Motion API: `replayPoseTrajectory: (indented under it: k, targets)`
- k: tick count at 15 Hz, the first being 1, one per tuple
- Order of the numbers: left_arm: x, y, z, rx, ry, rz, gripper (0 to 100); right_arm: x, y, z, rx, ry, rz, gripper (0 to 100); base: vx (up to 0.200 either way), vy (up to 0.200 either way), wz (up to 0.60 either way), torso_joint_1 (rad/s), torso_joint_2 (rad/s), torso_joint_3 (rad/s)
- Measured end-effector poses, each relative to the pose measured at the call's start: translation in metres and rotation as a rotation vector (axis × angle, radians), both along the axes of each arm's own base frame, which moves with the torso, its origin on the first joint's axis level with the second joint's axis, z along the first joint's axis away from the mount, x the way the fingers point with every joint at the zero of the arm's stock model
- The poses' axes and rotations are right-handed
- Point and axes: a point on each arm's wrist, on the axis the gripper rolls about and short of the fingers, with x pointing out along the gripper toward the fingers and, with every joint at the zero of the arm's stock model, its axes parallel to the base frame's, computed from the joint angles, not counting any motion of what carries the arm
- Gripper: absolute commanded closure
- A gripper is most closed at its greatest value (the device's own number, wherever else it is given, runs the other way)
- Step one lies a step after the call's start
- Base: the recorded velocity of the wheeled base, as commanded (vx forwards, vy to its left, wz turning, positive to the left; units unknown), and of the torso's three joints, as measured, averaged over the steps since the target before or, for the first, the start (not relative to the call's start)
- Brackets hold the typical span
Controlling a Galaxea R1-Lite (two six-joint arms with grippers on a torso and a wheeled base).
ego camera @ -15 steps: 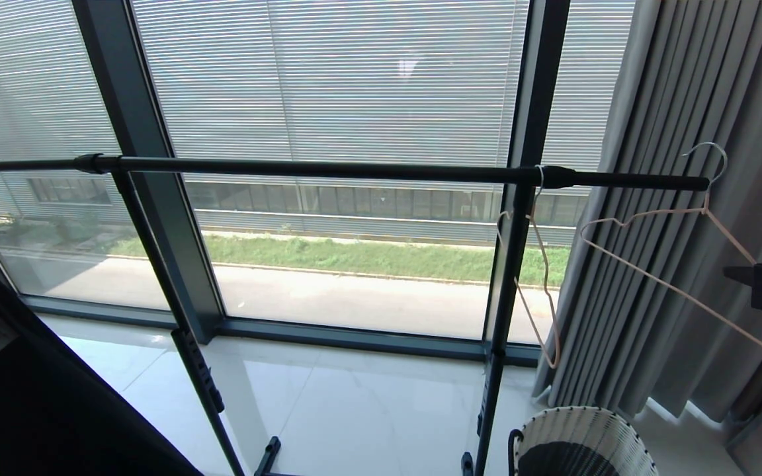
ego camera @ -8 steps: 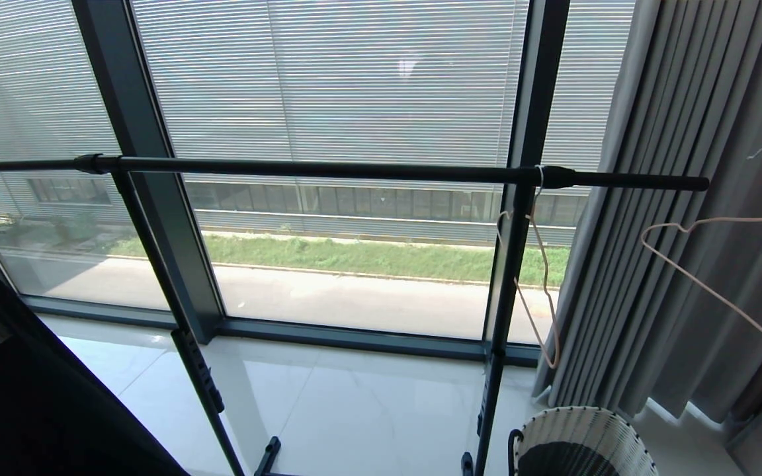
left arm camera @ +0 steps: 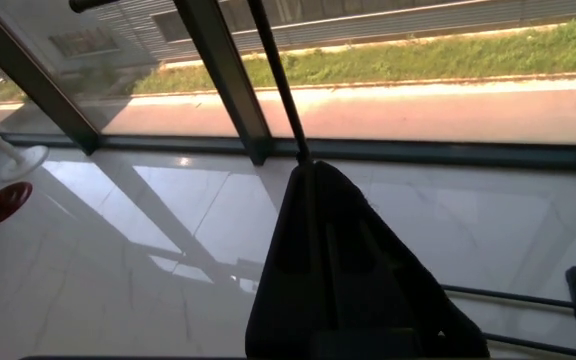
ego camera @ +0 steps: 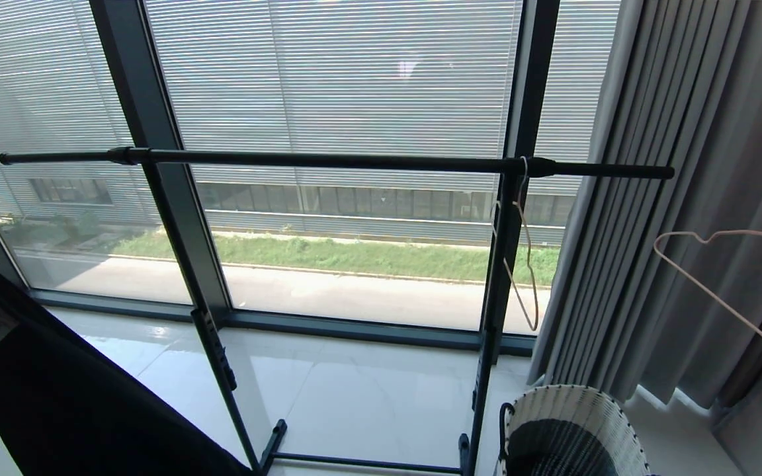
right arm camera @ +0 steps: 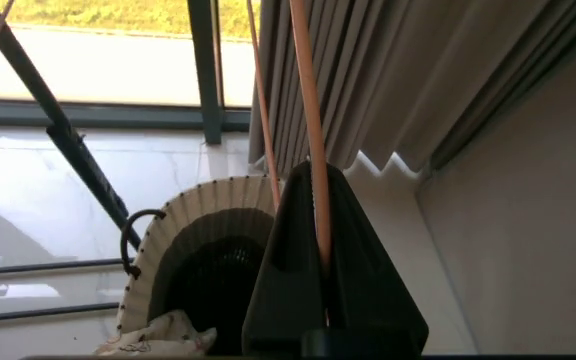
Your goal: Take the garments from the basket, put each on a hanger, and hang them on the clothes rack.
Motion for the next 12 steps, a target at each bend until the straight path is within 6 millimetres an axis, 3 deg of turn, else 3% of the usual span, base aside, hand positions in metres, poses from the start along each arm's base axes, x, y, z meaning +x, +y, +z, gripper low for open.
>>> replayPoseTrajectory:
  k: [3,9,12]
  targets:
    - [-0.002,0.000,0.000,-0.001,-0.007,0.000,100,-0.010,0.002,0.001,-0.001,0.008,0.002,100,-0.200,0.000,0.00,0.002,0.00,-0.001]
    - [-0.004,0.000,0.003,-0.004,-0.030,0.000,100,-0.027,0.008,0.003,-0.015,0.008,0.034,100,0.000,0.000,0.00,0.000,0.00,0.000]
    - [-0.006,0.001,0.004,-0.005,-0.041,0.000,100,-0.032,0.010,0.003,-0.016,0.005,0.047,100,0.000,0.200,0.00,0.001,0.00,0.001]
